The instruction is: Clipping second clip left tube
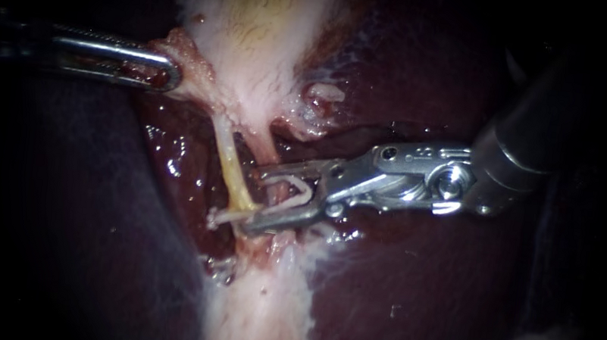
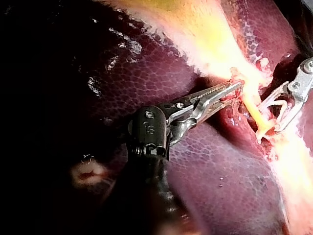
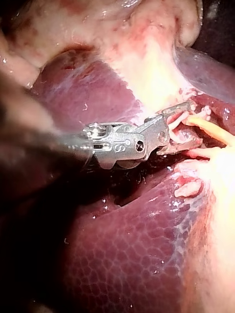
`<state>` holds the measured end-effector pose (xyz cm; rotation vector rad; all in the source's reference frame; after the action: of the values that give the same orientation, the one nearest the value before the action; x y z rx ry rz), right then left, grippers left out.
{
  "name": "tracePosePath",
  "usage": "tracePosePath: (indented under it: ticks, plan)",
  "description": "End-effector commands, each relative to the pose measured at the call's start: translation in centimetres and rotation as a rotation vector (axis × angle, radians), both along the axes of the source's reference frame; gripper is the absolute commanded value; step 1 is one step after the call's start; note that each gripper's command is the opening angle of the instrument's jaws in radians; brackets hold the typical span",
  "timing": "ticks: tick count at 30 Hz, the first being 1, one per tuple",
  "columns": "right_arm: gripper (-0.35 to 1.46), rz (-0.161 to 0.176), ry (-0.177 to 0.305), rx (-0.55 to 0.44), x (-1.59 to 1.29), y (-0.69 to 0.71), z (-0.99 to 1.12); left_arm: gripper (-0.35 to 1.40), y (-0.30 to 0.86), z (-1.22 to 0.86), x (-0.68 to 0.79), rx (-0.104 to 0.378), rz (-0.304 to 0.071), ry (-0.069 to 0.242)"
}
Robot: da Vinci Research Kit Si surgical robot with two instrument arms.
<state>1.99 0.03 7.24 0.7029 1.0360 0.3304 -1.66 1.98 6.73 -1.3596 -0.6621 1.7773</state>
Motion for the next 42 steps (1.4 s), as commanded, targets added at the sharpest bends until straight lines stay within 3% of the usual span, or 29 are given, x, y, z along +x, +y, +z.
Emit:
tracePosePath:
  ticks: [1, 23, 30, 35, 42]
  plan:
    - [0.47, 0.000, 0.000, -0.001, 0.01, -0.01, 0.00, -0.35, 0.00, 0.00, 0.00, 0.000, 0.000, 0.000]
    - [0.49, 0.002, 0.001, 0.021, 0.34, -0.16, -0.08, -0.35, 0.00, 0.02, -0.02, -0.001, -0.001, 0.001]
    - [0.49, -0.016, 0.009, 0.027, 0.38, -0.21, -0.10, -0.35, 0.00, 0.02, -0.02, -0.001, -0.001, 0.001]
    - [0.49, -0.032, 0.036, 0.043, 0.39, -0.26, -0.16, -0.35, 0.00, 0.02, -0.02, -0.001, -0.001, 0.001]
    - [0.48, -0.057, 0.113, 0.088, 0.43, -0.37, -0.36, -0.35, 0.00, 0.02, -0.01, -0.001, 0.000, 0.000]
